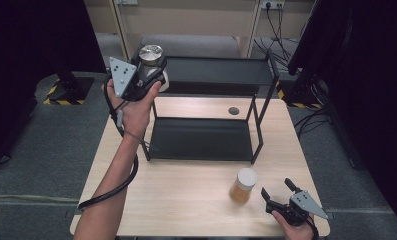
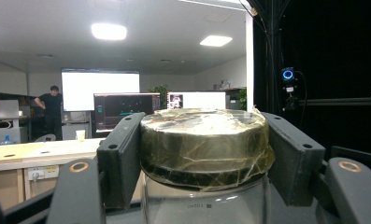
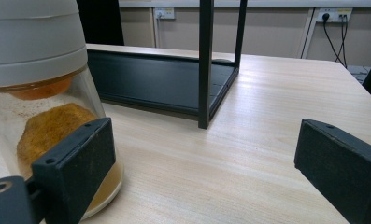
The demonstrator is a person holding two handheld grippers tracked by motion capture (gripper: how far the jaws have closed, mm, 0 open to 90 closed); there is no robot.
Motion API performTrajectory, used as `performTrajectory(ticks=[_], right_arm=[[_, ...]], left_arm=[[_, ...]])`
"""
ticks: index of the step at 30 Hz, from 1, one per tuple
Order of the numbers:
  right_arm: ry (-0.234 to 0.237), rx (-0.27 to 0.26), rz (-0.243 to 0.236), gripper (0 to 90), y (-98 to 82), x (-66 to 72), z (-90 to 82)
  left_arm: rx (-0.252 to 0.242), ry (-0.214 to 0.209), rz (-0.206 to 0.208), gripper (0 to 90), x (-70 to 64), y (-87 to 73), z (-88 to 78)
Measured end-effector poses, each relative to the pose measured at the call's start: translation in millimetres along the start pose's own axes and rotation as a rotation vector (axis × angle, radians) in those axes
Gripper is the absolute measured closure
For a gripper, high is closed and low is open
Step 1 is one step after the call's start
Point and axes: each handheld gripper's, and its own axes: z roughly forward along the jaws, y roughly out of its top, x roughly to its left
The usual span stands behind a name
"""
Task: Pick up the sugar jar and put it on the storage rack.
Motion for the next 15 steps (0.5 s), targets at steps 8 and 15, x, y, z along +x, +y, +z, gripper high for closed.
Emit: performTrajectory(ticks=[8, 15], right_arm=[[0.002, 0.001, -0.001, 5.4, 0.1, -0.2, 0.1], [0.001, 0.0, -0.003, 5.4, 0.0, -0.2, 0.0]], left_arm=[[0.005, 0.008, 0.004, 34.8, 1.0, 5.0, 13.7], [0.009, 0.015, 0.001, 34.8, 2.2, 7.4, 24.7]])
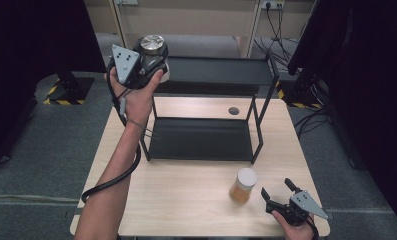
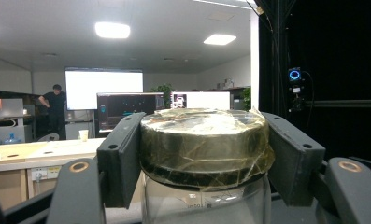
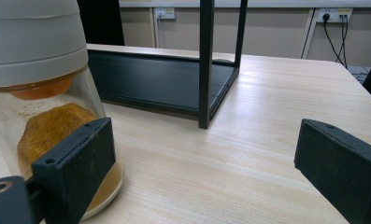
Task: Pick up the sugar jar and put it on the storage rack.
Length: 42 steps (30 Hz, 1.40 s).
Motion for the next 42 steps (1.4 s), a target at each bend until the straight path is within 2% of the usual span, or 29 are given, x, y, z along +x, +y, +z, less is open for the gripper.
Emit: performTrajectory(ticks=[22, 29, 39, 42], right_arm=[[0.003, -0.003, -0.002, 5.4, -0.6, 0.2, -0.1], [0.005, -0.002, -0.002, 5.4, -0.4, -0.2, -0.1], [0.008, -0.001, -0.007, 5.4, -0.3, -0.4, 0.0], [0.009, -0.002, -0.008, 5.3, -0.4, -0.6, 0.0]], left_arm=[[0.044, 0.032, 0.027, 34.7, 12.0, -11.0, 34.4], [0.067, 0.036, 0.013, 34.7, 16.1, -18.2, 42.6], [0.069, 0.048, -0.005, 34.4, 16.5, -21.2, 44.7], [0.068, 0.035, -0.02, 32.8, 18.4, -21.6, 43.9]])
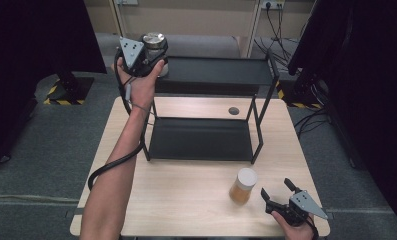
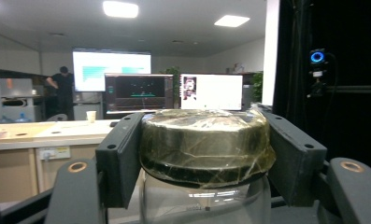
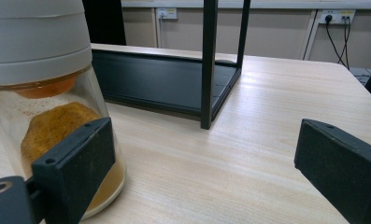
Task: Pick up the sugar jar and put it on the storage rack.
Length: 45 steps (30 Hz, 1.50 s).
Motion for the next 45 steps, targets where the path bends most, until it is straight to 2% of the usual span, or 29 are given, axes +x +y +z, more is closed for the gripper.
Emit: performTrajectory(ticks=[4, 7, 14, 20, 27, 38, 45], right_arm=[[0.0, 0.0, 0.0, 5.2, 0.0, 0.1, 0.0], [-0.001, 0.0, -0.004, 5.2, 0.0, 0.7, 0.0], [0.001, 0.0, -0.007, 5.2, 0.0, 0.7, 0.0], [0.002, 0.002, -0.007, 5.0, 0.3, 0.2, 0.0], [0.003, 0.003, -0.005, 5.0, 0.5, 0.1, 0.3], [0.001, 0.0, -0.008, 4.9, 0.1, 0.7, 0.0], [0.002, 0.002, -0.012, 5.0, 0.3, 1.3, 0.1]], left_arm=[[0.009, 0.01, -0.017, 15.7, -0.4, 2.6, -2.7], [0.004, 0.015, -0.002, 12.0, -3.5, 5.3, -8.6], [0.011, 0.028, 0.007, 11.0, -11.9, 7.9, -23.3], [0.008, 0.029, 0.001, 10.8, -12.4, 4.0, -40.1], [0.001, 0.02, 0.016, 10.8, -11.9, 0.7, -57.3], [0.004, -0.013, 0.009, 10.8, -16.3, -14.8, -80.7], [0.004, -0.036, 0.023, 10.8, -18.8, -28.6, -93.1]])
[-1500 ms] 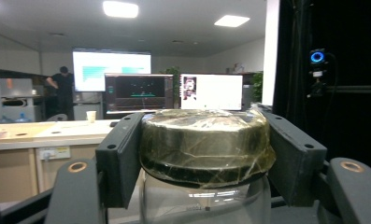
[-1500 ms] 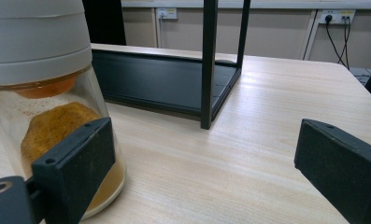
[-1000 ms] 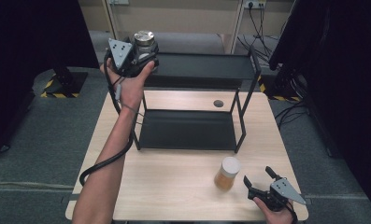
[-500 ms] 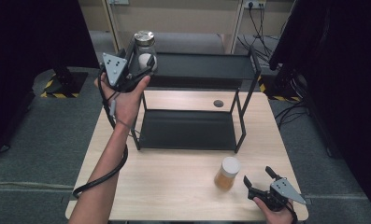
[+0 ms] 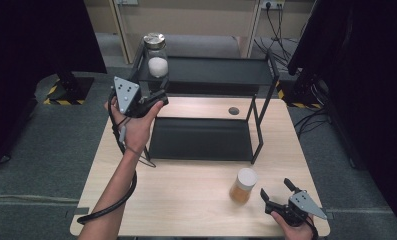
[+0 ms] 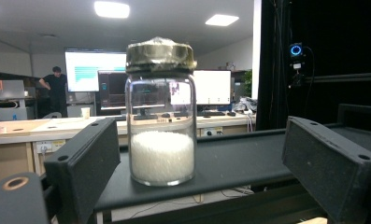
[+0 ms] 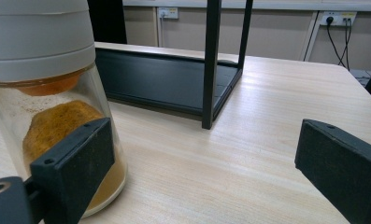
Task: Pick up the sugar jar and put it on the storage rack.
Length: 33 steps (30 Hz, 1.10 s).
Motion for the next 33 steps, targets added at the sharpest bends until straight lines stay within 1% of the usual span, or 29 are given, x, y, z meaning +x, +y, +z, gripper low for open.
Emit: performTrajectory(ticks=[9, 18, 20, 33], right_arm=[[0.0, 0.0, -0.002, 5.0, -0.1, 0.2, 0.0], [-0.001, -0.001, -0.004, 5.0, -0.2, 0.6, 0.0], [-0.001, 0.0, -0.005, 5.0, 0.1, 0.8, 0.0], [-0.001, 0.001, -0.004, 5.0, 0.2, 1.0, 0.0]], left_arm=[[0.008, -0.011, 0.006, 10.8, -3.6, -15.0, -13.6], [0.018, -0.019, -0.013, 10.7, -5.0, -33.3, -28.2], [0.022, -0.023, -0.008, 10.7, -5.4, -35.7, -30.7], [0.035, -0.03, -0.014, 10.7, -7.5, -53.4, -46.1]])
